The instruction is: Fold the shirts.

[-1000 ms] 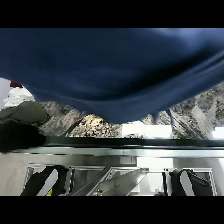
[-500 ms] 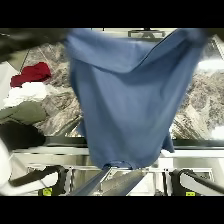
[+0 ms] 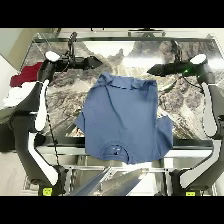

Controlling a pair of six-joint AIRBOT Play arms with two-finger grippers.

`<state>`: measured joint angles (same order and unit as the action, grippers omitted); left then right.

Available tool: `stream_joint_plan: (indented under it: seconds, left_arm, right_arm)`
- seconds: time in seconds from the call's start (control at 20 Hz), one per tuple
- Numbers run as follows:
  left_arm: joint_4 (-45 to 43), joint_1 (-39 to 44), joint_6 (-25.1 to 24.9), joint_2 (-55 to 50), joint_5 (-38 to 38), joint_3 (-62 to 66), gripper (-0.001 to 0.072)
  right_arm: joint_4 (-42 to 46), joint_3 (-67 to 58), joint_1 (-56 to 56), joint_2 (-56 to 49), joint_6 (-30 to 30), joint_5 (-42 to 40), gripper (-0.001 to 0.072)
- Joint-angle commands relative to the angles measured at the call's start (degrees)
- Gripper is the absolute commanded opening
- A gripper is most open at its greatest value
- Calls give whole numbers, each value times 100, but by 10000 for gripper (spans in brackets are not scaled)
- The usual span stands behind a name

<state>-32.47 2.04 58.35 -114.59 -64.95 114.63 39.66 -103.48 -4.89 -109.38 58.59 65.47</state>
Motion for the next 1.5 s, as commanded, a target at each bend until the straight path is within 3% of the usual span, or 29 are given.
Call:
stream_joint_plan:
  seconds: [0.0, 0.15, 0.35, 0.5, 0.8, 1.1, 1.2, 1.25, 1.35, 1.4, 1.45]
  left_arm:
    - [-114, -522, 570, 13, -1054, 332, 718]
    - [-446, -1051, 1276, 774, -2033, -455, 710]
    - [-1506, -1113, 1873, 1952, -2850, -2343, 710]
    - [-2197, -883, 1976, 3029, -2656, -4426, 710]
    - [-2184, -350, 2044, 4266, -1818, -7615, 708]
    - [-1263, 354, 1947, 4417, -734, -8668, 690]
    - [-1311, 575, 1950, 4417, -439, -8721, 690]
    - [-1314, 610, 1950, 4417, -363, -8719, 684]
    - [-1300, 538, 1943, 4417, -190, -8695, 445]
    - [-1303, 455, 1893, 4417, -131, -8631, 420]
    - [-1305, 356, 1849, 4417, -107, -8537, 418]
  right_arm:
    - [385, -179, -476, -87, 151, 463, 473]
    - [999, -212, -957, -9, 282, 1106, 627]
    - [1469, -212, -1029, -354, 450, 1174, 628]
    - [1401, -212, -887, -728, 448, 1152, 620]
    - [1154, -240, -651, -1082, 424, 975, 620]
    - [743, -249, -490, -1231, 354, 874, 618]
    - [673, -249, -385, -1266, 352, 872, 618]
    - [651, -249, -332, -1268, 297, 870, 594]
    - [586, -251, -234, -1268, 271, 859, 430]
    - [533, -251, -203, -1272, 271, 831, 428]
    - [435, -251, -192, -1272, 267, 822, 303]
